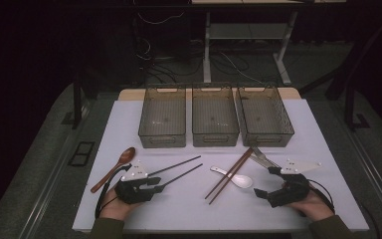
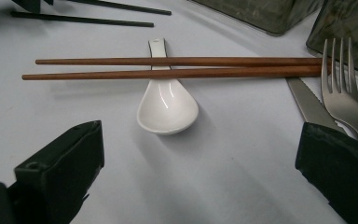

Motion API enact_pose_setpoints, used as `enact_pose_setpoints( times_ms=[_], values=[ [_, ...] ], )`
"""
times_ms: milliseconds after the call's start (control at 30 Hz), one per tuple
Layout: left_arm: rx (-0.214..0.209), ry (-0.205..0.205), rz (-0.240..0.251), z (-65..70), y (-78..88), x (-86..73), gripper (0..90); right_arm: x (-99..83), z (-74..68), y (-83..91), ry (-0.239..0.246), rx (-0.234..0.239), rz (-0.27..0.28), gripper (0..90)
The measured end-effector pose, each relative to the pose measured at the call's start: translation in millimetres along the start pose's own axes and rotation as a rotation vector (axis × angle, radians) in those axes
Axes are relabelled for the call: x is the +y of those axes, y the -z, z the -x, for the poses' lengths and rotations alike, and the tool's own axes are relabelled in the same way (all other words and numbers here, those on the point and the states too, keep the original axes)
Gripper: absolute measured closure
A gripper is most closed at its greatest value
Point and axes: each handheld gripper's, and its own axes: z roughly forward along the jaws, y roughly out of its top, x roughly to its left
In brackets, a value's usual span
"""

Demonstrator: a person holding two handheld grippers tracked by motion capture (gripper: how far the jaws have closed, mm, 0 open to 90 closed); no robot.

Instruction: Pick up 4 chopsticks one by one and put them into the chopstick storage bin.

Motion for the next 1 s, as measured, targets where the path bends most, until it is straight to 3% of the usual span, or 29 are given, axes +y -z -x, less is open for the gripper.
enact_pose_setpoints(
  times_ms=[100, 500, 700, 867, 1000],
  values=[
    [-0.005, 0.013, -0.010, -0.6, -2.9, -1.8, 71.3, 0.0, -0.3, -0.5, 0.003, 0.001, -0.002, 0.9],
    [0.004, 0.002, -0.049, -5.4, -9.2, -3.4, 83.0, -0.2, -1.2, -2.0, 0.021, 0.005, -0.015, 0.9],
    [-0.004, 0.000, -0.042, -6.1, -9.6, -4.1, 83.7, 0.1, -1.6, -2.2, 0.022, 0.007, -0.015, 0.9],
    [-0.016, -0.020, -0.068, -8.8, -9.1, -1.7, 85.0, -0.2, -2.2, -2.1, 0.022, 0.008, -0.020, 0.9],
    [-0.027, 0.000, -0.066, -10.0, -9.5, -1.3, 85.1, -0.3, -2.6, -1.7, 0.023, 0.010, -0.021, 0.9]
  ],
)
